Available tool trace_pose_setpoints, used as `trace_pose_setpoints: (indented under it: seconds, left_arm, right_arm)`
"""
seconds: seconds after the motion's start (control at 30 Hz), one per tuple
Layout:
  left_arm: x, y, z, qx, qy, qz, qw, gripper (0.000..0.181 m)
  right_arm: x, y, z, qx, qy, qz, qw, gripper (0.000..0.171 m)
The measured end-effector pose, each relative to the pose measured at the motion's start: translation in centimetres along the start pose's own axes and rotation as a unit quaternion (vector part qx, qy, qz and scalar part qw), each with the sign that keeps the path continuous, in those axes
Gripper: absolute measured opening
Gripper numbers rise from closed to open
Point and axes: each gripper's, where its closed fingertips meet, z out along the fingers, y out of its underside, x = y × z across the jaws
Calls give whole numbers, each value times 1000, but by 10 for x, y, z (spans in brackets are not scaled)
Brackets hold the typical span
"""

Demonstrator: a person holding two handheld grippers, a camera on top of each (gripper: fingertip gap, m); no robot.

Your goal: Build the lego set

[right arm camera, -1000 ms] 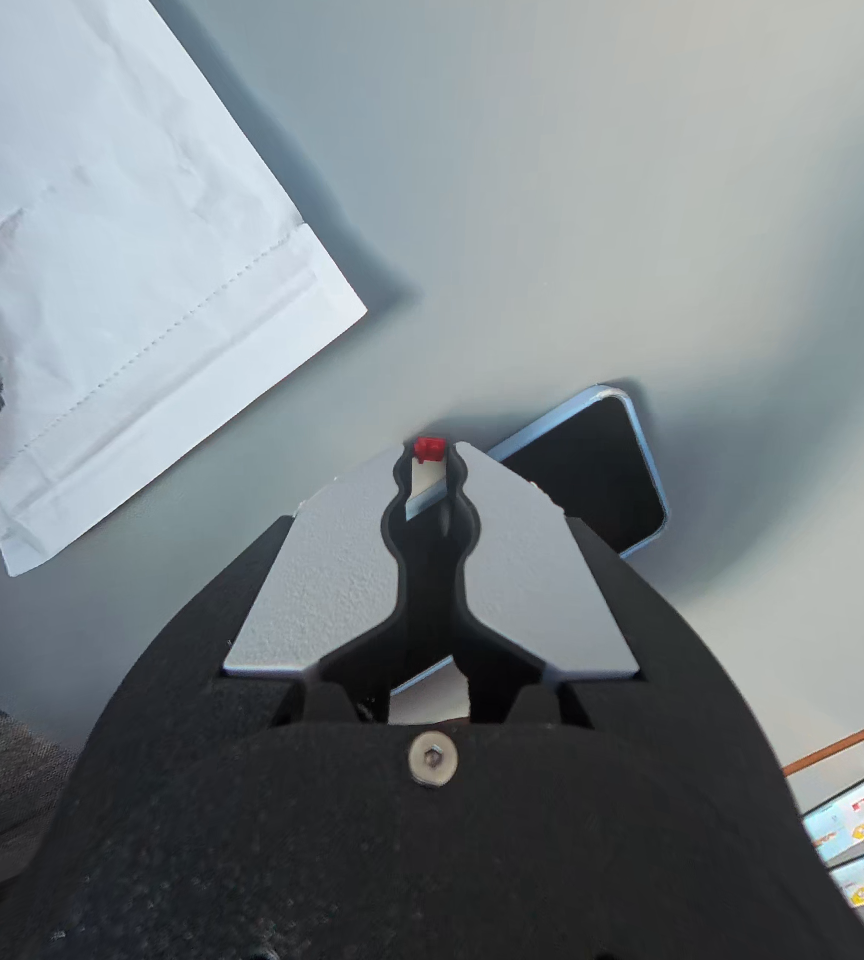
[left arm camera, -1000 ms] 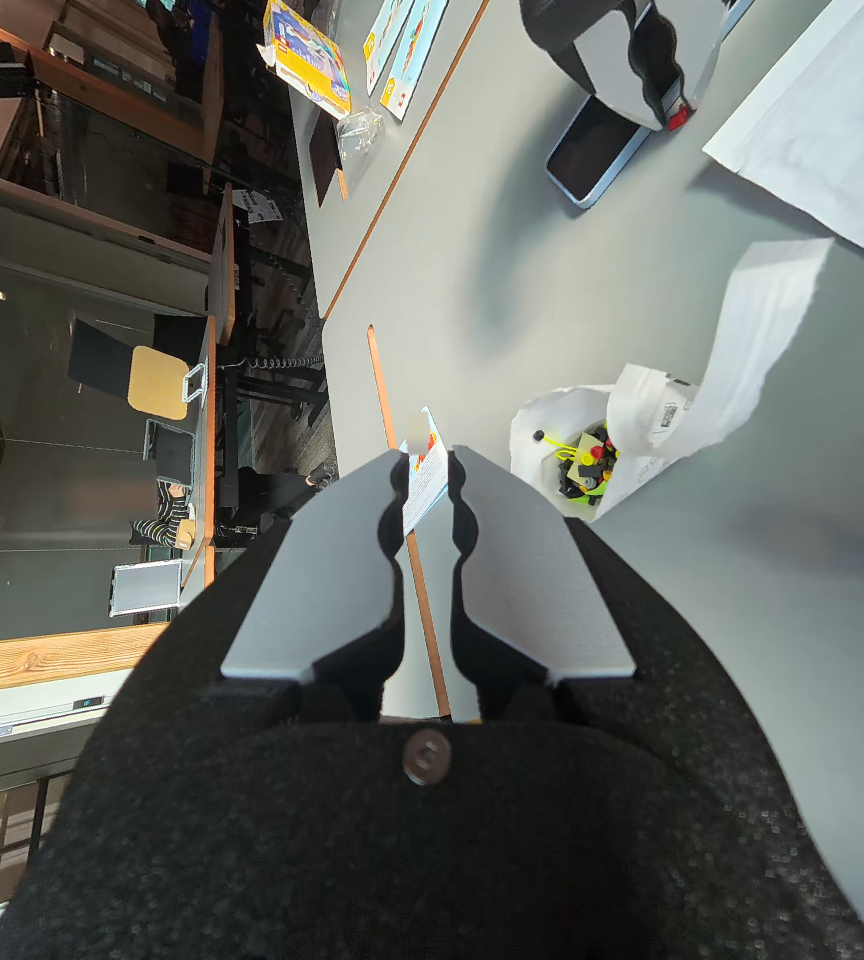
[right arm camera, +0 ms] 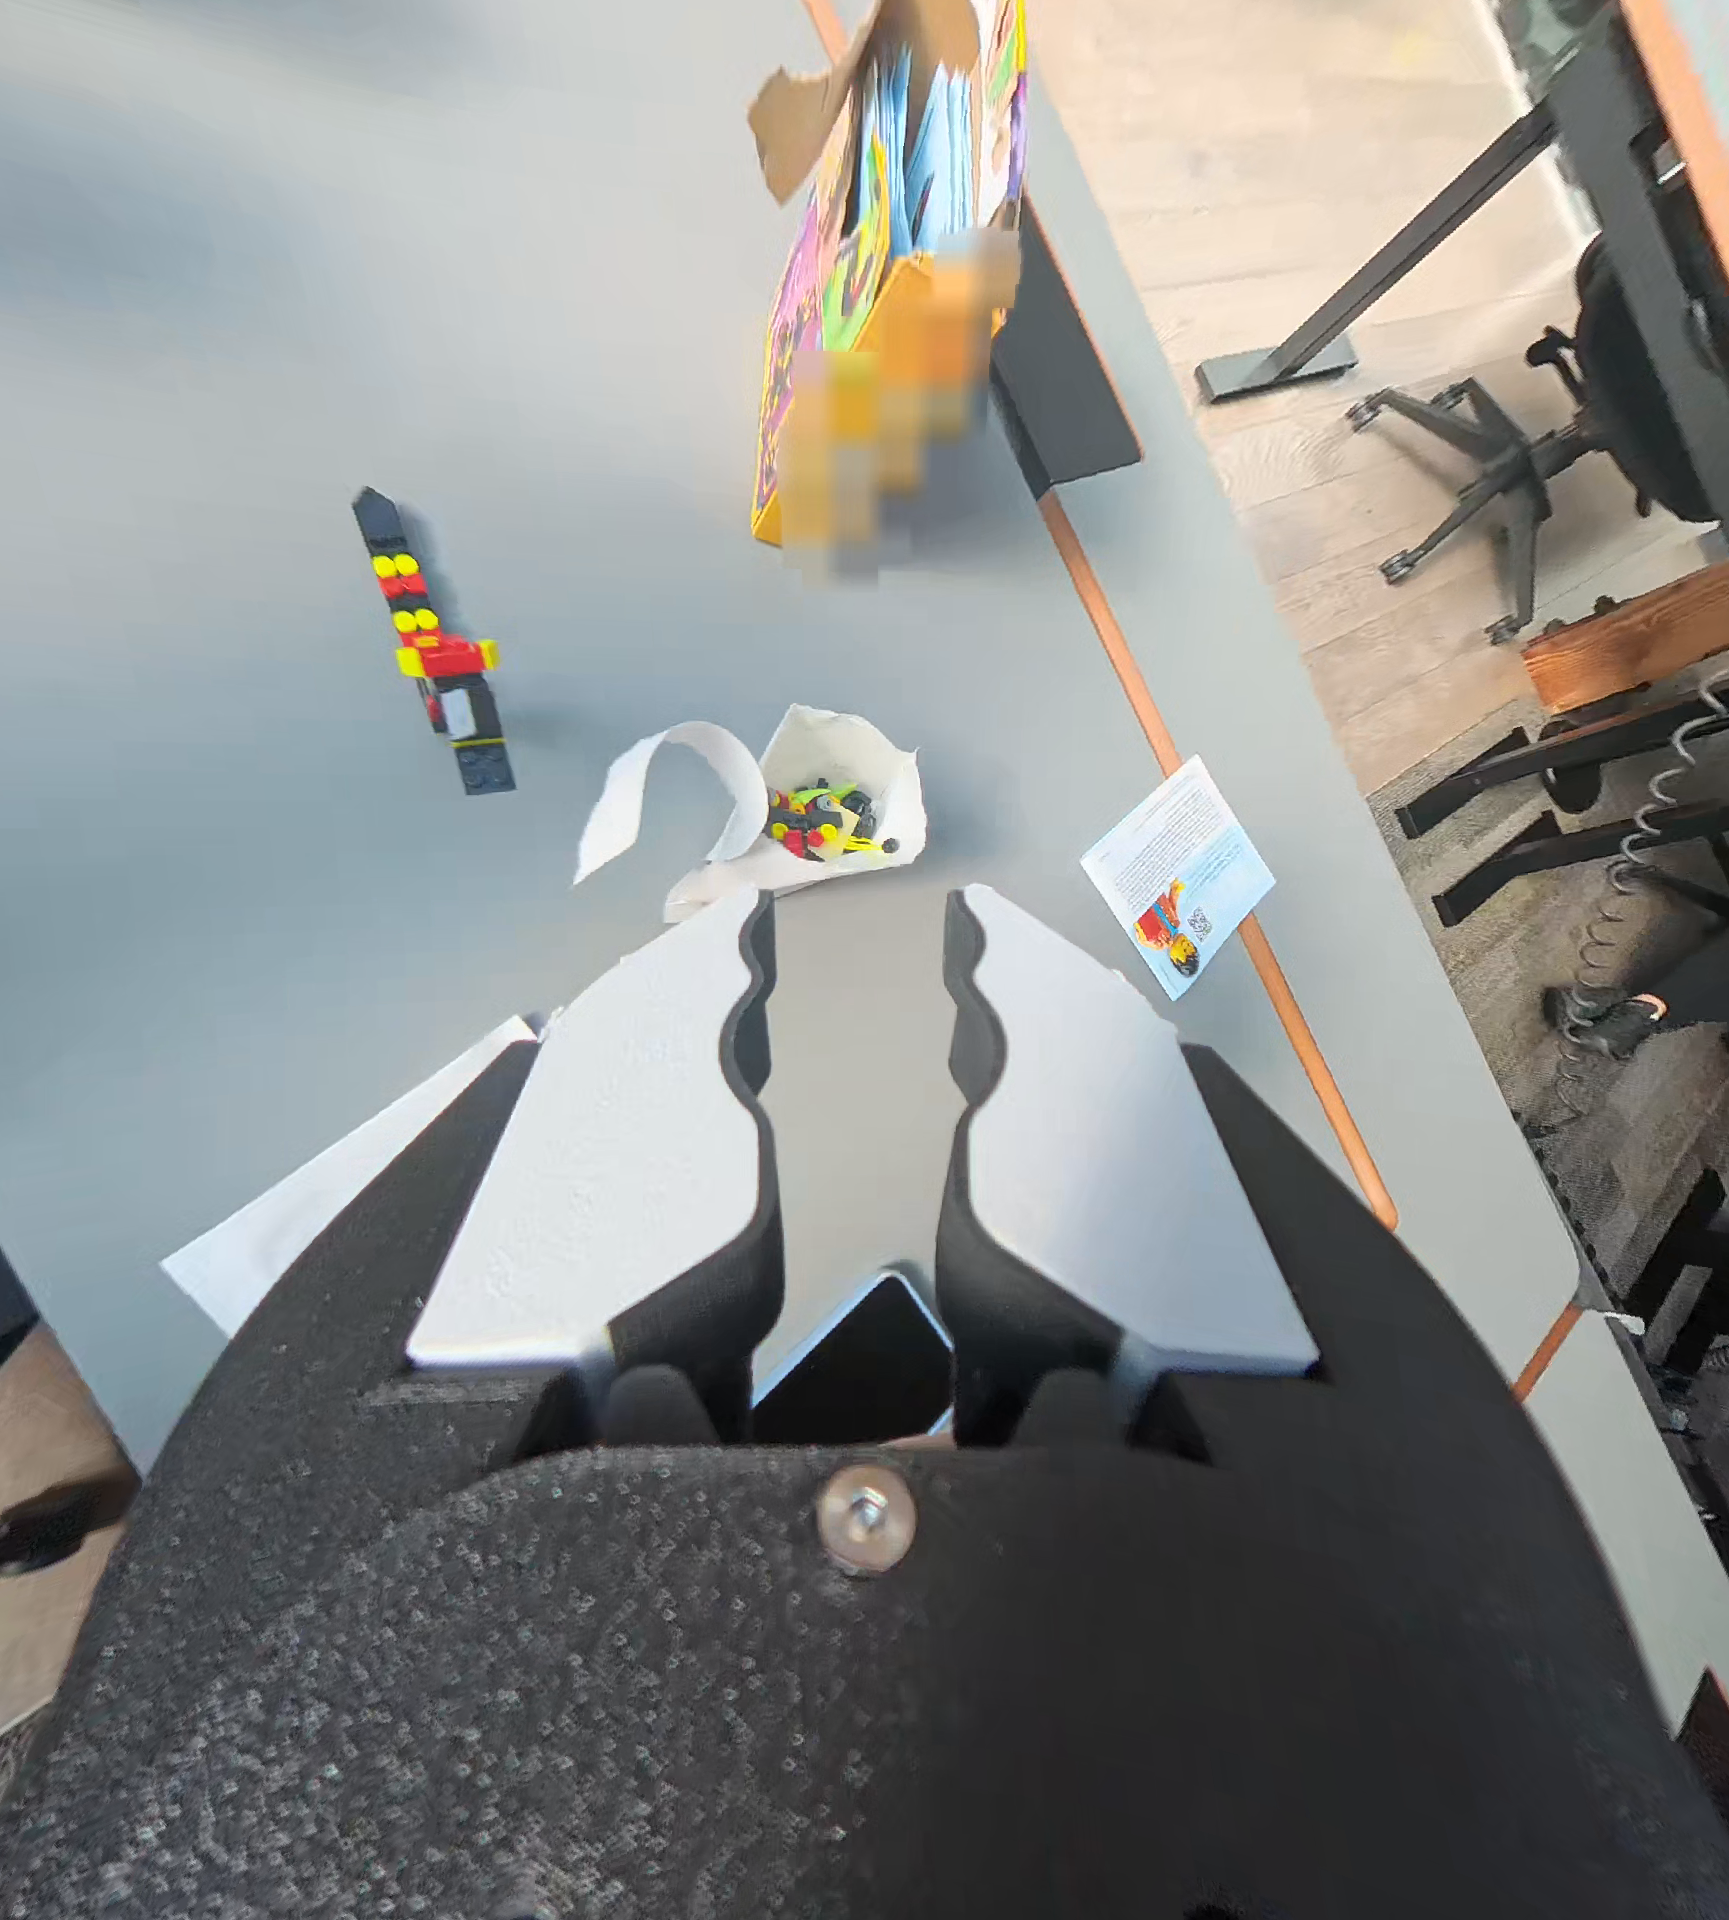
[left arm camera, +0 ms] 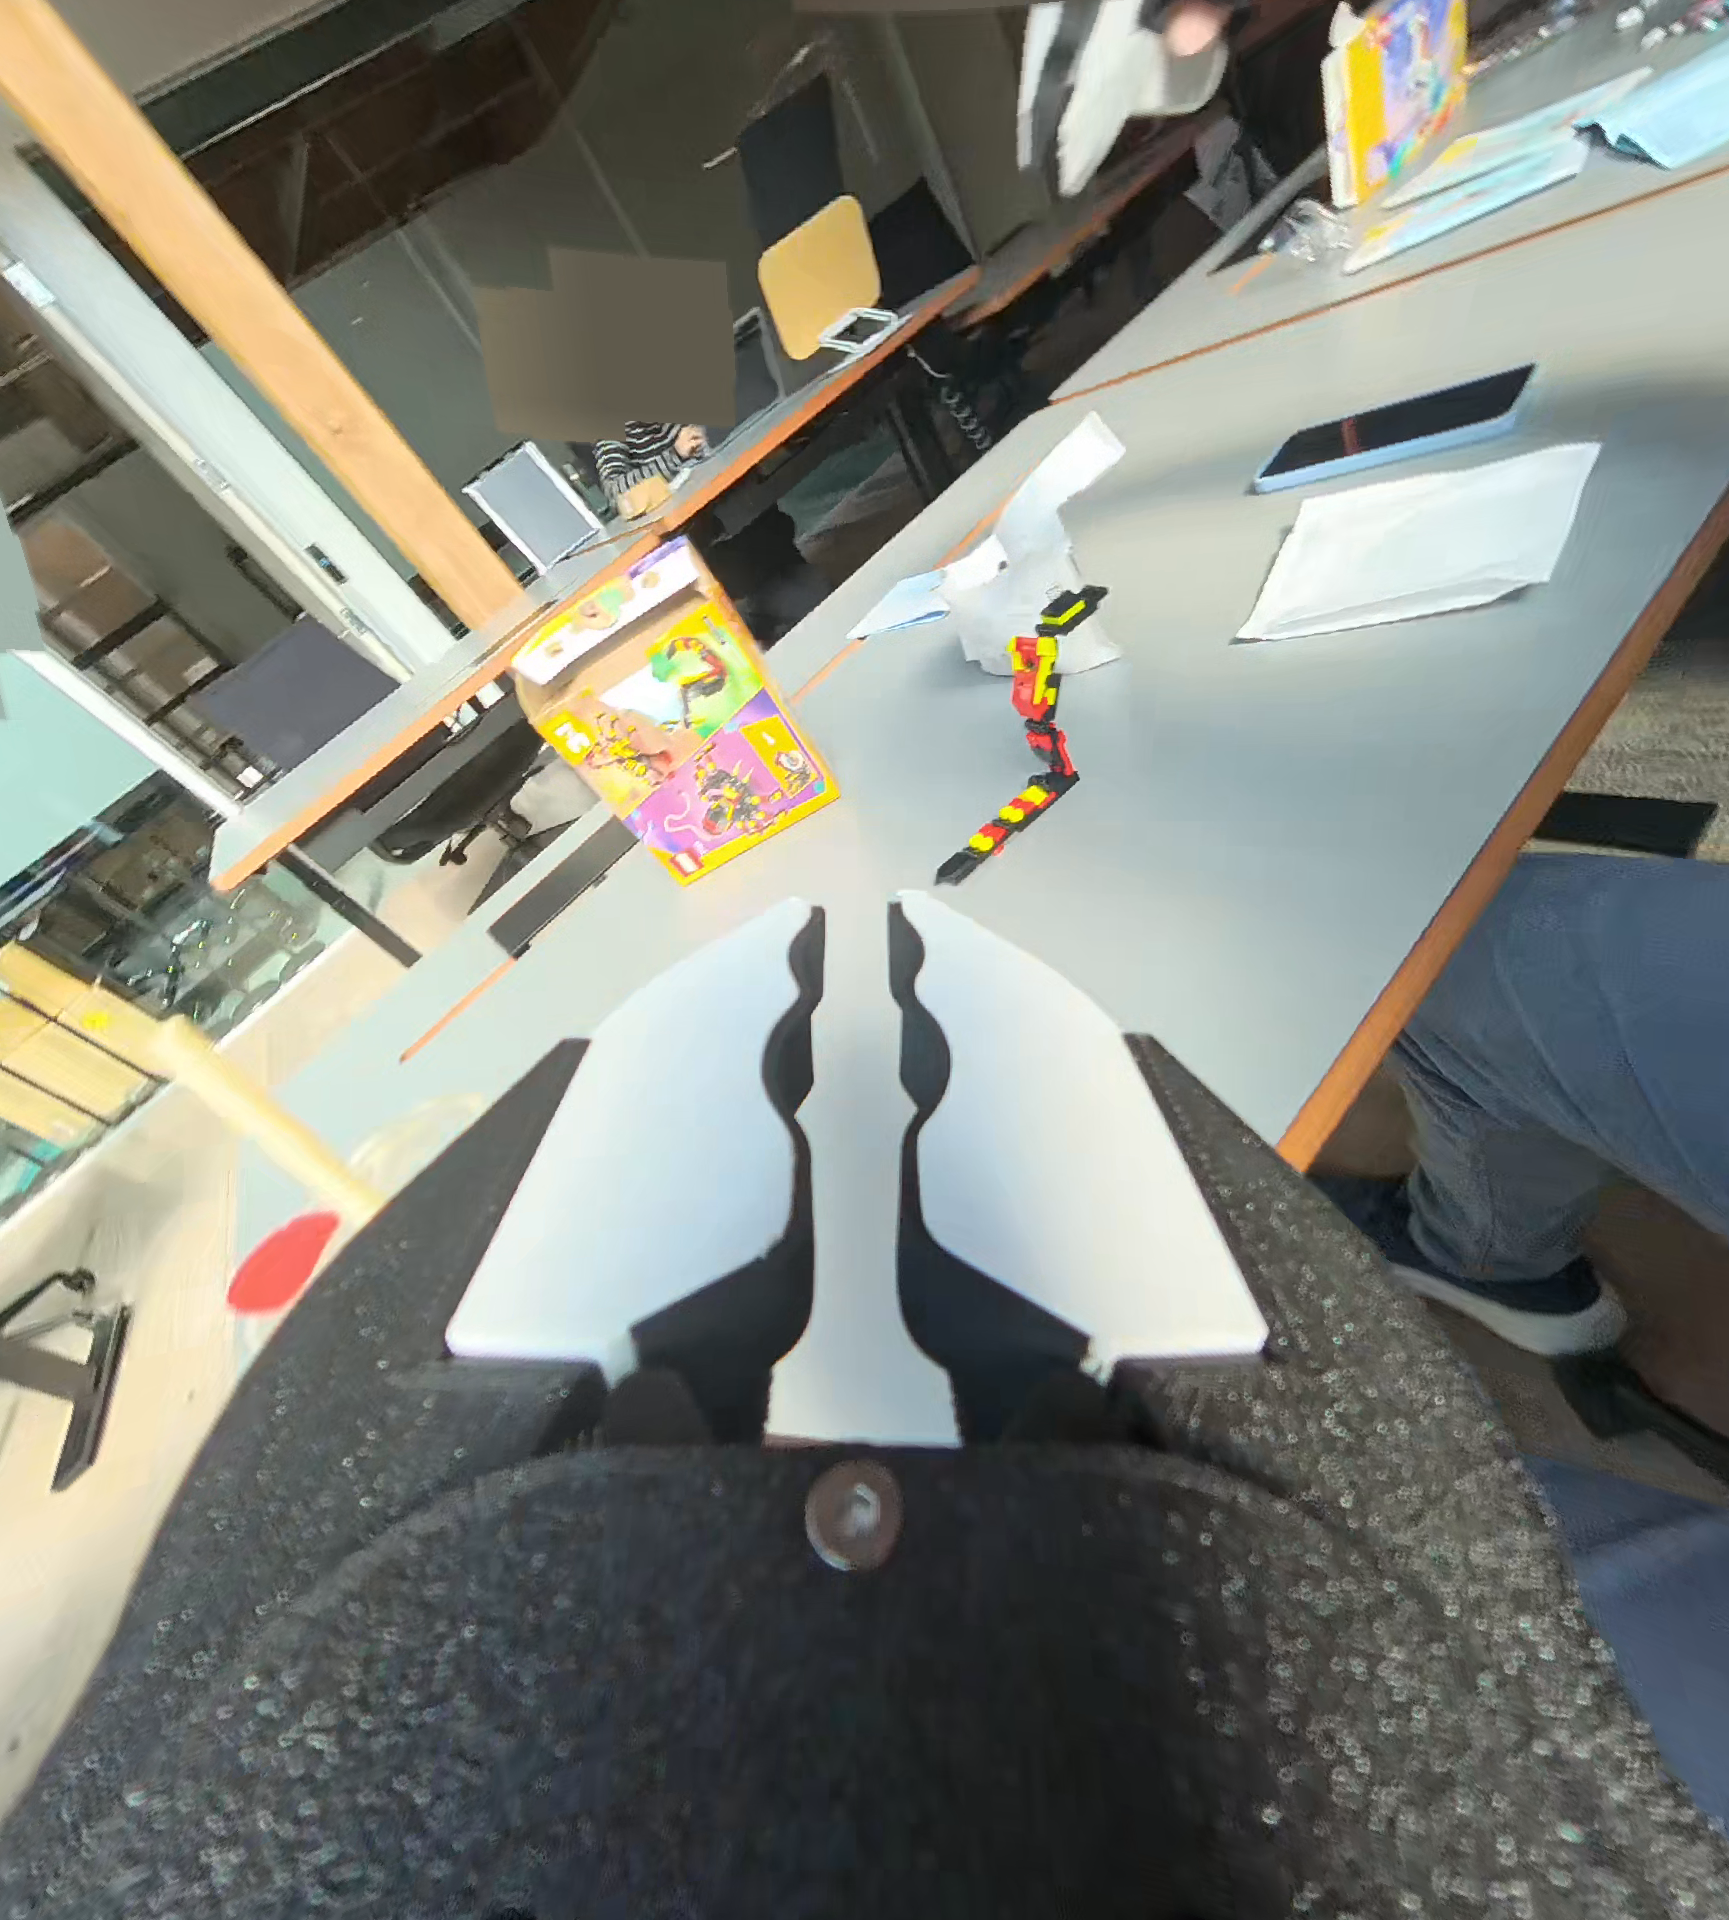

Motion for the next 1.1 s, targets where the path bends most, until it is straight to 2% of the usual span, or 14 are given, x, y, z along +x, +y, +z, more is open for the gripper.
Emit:
trace_pose_setpoints:
  seconds: [0.07,0.17,0.27,0.37,0.53,0.7,0.8,0.9,1.1]
  left_arm:
    - [-12,14,-48,14,-48,-65,997,11]
    - [-22,30,-110,35,-98,-143,984,14]
    - [-28,40,-156,12,-149,-136,979,19]
    - [-31,35,-198,0,-182,-117,976,17]
    - [-42,34,-259,-28,-226,-84,970,9]
    - [-45,72,-323,-46,-266,-98,958,9]
    - [-47,118,-374,-71,-287,-111,949,11]
    - [-54,177,-430,-95,-310,-142,935,12]
    - [-57,318,-527,-146,-346,-199,905,14]
  right_arm:
    - [-33,-8,-48,57,22,31,998,30]
    - [-89,-30,-95,140,59,58,987,30]
    - [-153,-62,-121,233,59,66,968,26]
    - [-209,-92,-125,272,24,42,961,25]
    - [-264,-155,-105,300,-47,23,953,24]
    - [-306,-227,-79,343,-88,45,934,24]
    - [-341,-286,-67,400,-118,61,907,24]
    - [-395,-351,-37,427,-165,55,887,24]
    - [-532,-482,61,457,-253,-6,853,23]
